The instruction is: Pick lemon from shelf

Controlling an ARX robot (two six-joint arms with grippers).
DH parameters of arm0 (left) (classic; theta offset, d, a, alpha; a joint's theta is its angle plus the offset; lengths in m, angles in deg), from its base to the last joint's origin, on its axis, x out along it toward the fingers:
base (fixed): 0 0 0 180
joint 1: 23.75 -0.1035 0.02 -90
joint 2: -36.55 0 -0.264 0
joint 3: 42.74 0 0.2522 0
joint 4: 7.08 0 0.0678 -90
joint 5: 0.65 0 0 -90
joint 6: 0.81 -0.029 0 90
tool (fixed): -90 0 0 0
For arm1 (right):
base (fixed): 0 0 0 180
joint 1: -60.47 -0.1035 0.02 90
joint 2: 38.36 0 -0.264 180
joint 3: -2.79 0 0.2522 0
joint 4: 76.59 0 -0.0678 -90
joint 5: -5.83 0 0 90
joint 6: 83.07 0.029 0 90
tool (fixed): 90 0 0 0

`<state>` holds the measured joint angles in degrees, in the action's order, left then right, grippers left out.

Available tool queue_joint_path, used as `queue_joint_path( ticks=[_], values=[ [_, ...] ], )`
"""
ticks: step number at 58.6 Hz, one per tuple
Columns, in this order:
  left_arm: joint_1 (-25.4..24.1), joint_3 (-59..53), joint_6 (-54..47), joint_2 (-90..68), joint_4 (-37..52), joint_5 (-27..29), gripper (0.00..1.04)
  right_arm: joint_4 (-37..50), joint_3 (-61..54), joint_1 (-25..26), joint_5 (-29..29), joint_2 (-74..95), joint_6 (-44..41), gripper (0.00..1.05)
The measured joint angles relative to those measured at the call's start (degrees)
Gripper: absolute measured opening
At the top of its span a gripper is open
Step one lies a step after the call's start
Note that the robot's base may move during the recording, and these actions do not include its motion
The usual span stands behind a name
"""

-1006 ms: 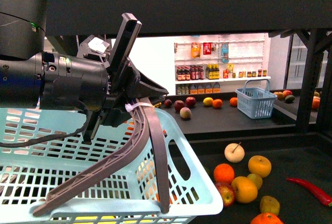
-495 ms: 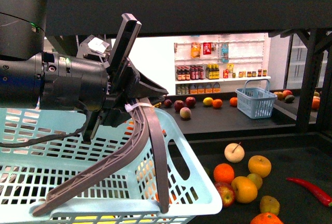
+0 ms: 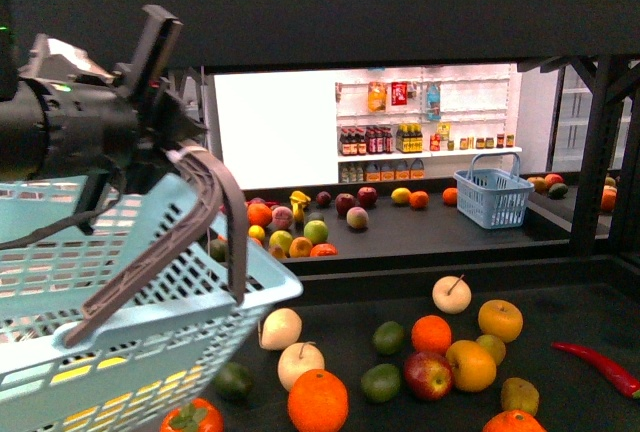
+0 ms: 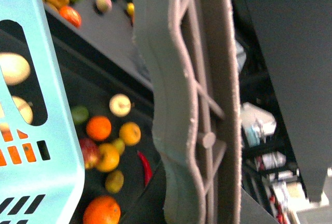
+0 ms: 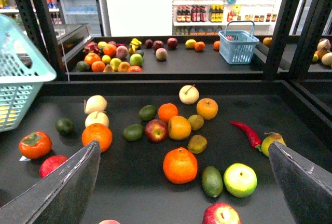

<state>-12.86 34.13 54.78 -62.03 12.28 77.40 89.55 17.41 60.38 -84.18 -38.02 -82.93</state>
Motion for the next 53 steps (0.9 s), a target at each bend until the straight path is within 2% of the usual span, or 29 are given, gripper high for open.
queue_joint_path(
  ticks=[7, 19, 53],
  values=[
    [-5.3, -3.2, 7.3, 0.0, 7.0, 5.9, 0.08, 0.0, 0.0, 0.0, 0.0, 0.0, 0.0, 0.97],
    [-13.0, -8.6, 16.2, 0.1, 15.0, 10.2, 0.08, 0.0, 0.0, 0.0, 0.0, 0.0, 0.0, 0.97],
    [-30.3, -15.4, 25.5, 0.8, 26.7, 8.4, 0.08, 0.0, 0.0, 0.0, 0.0, 0.0, 0.0, 0.97]
  ],
)
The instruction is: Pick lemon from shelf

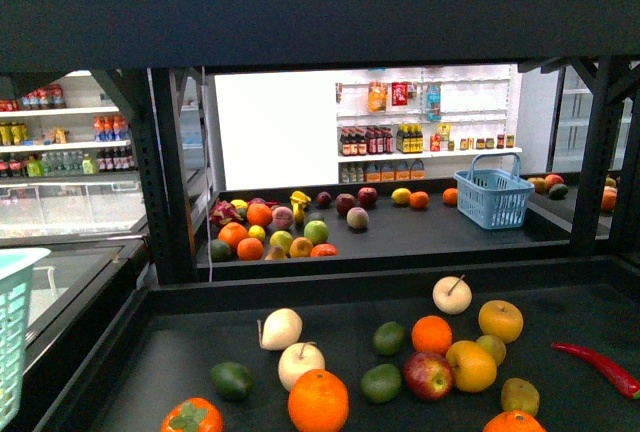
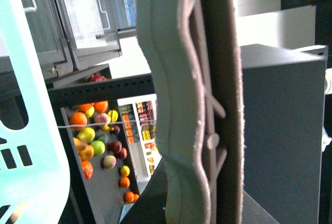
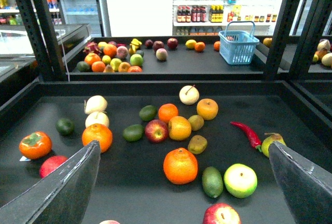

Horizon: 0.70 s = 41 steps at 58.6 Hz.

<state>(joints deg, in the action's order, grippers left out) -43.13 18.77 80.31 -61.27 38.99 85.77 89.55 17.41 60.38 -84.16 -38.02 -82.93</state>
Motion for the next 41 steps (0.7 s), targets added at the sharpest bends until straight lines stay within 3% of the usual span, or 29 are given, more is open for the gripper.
queue_joint_path(
  ticks=[17, 28, 41],
  values=[
    [-6.7, 0.0, 2.9, -6.3, 11.0, -4.7, 0.08, 0.0, 0.0, 0.0, 0.0, 0.0, 0.0, 0.97],
    [-7.3, 1.4, 4.9, -11.4, 18.5, -9.3, 0.08, 0.0, 0.0, 0.0, 0.0, 0.0, 0.0, 0.97],
    [-7.3, 1.5, 6.9, -13.7, 19.8, -9.9, 0.08, 0.0, 0.0, 0.0, 0.0, 0.0, 0.0, 0.97]
  ],
)
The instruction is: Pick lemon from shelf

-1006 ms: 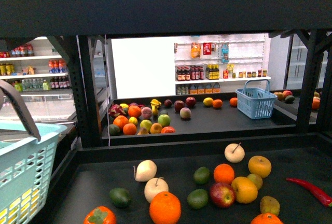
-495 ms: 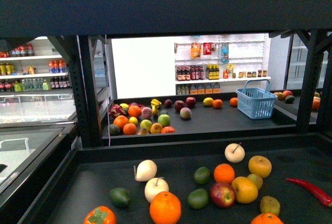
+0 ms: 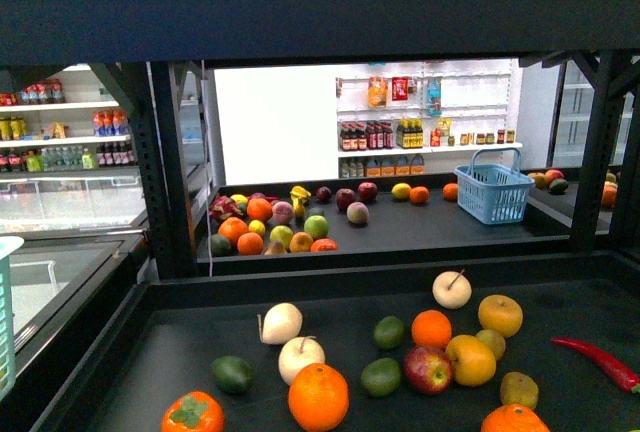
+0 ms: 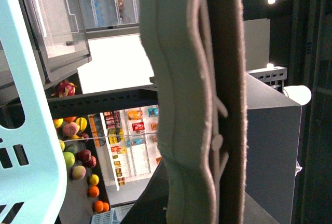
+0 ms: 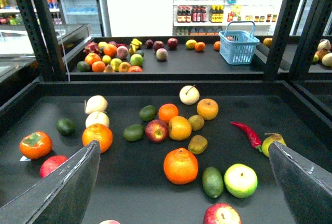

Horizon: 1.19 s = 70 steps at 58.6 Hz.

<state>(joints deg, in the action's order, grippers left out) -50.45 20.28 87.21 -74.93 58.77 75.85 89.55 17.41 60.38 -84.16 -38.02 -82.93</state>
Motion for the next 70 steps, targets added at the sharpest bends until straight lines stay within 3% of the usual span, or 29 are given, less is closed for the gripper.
queue_joint_path(
  ticks=[11, 25, 33, 42, 52, 70],
  values=[
    [-0.1, 0.0, 0.7, -0.1, 0.0, 0.3, 0.08, 0.0, 0.0, 0.0, 0.0, 0.0, 0.0, 0.97],
    [-0.2, 0.0, 0.8, -0.1, 0.3, 0.3, 0.48, 0.0, 0.0, 0.0, 0.0, 0.0, 0.0, 0.97],
    [-0.3, 0.0, 0.8, -0.1, 0.3, 0.0, 0.77, 0.0, 0.0, 0.0, 0.0, 0.0, 0.0, 0.97],
    [-0.5, 0.0, 0.7, -0.1, 0.3, -0.2, 0.99, 0.0, 0.0, 0.0, 0.0, 0.0, 0.0, 0.97],
    [-5.2, -1.3, -3.3, 0.8, -3.3, -3.5, 0.97, 0.0, 0.0, 0.0, 0.0, 0.0, 0.0, 0.97],
    [-7.9, -3.4, -15.7, 12.1, -25.4, -2.7, 0.97, 0.0, 0.0, 0.0, -0.1, 0.0, 0.0, 0.97]
  ],
)
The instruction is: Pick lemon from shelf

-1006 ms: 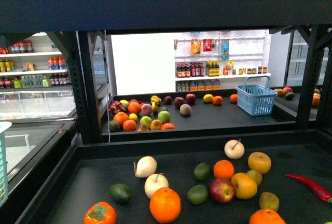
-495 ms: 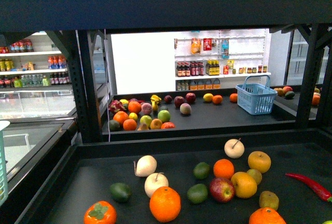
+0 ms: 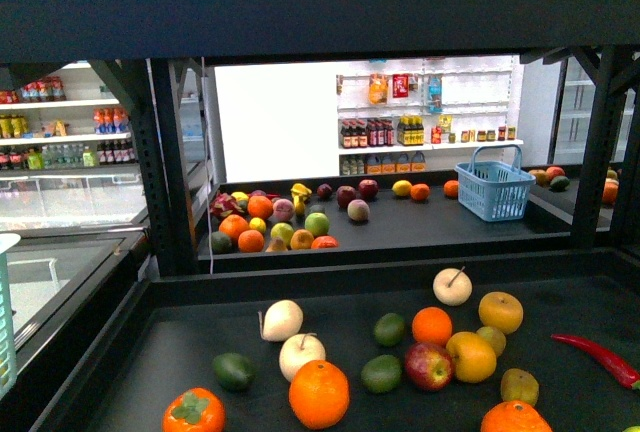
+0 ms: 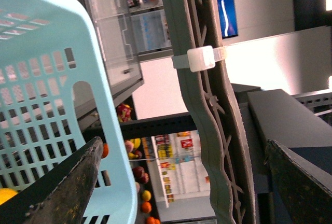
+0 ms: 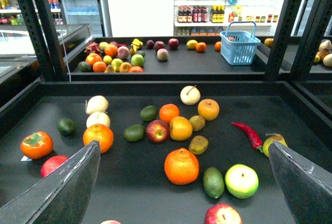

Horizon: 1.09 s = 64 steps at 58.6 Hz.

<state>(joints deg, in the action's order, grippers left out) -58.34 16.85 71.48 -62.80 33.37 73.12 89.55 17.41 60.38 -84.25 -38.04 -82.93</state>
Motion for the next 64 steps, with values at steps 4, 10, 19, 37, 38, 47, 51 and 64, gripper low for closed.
queue_joint_path(
  ticks=[4, 10, 19, 37, 38, 47, 51, 64],
  values=[
    [0.3, -0.3, -4.6, 3.6, -6.1, 1.4, 0.97, 0.0, 0.0, 0.0, 0.1, 0.0, 0.0, 0.97],
    [0.7, -0.9, -13.0, 9.5, -15.5, 4.6, 0.97, 0.0, 0.0, 0.0, 0.0, 0.0, 0.0, 0.97],
    [1.8, -1.4, -29.8, 20.3, -30.9, 11.7, 0.97, 0.0, 0.0, 0.0, 0.0, 0.0, 0.0, 0.97],
    [9.0, -7.5, -51.0, 48.7, -50.8, 16.4, 0.96, 0.0, 0.0, 0.0, 0.1, 0.0, 0.0, 0.97],
    [8.9, -8.5, -53.5, 50.5, -49.7, 13.4, 0.94, 0.0, 0.0, 0.0, 0.1, 0.0, 0.0, 0.97],
    [20.9, -19.7, -67.9, 69.7, -52.7, 4.6, 0.62, 0.0, 0.0, 0.0, 0.0, 0.0, 0.0, 0.97],
    [30.1, -23.0, -69.9, 76.7, -56.2, 14.0, 0.48, 0.0, 0.0, 0.0, 0.1, 0.0, 0.0, 0.97],
    [34.4, -29.9, -71.4, 88.0, -58.4, 16.2, 0.05, 0.0, 0.0, 0.0, 0.1, 0.0, 0.0, 0.97]
  ],
)
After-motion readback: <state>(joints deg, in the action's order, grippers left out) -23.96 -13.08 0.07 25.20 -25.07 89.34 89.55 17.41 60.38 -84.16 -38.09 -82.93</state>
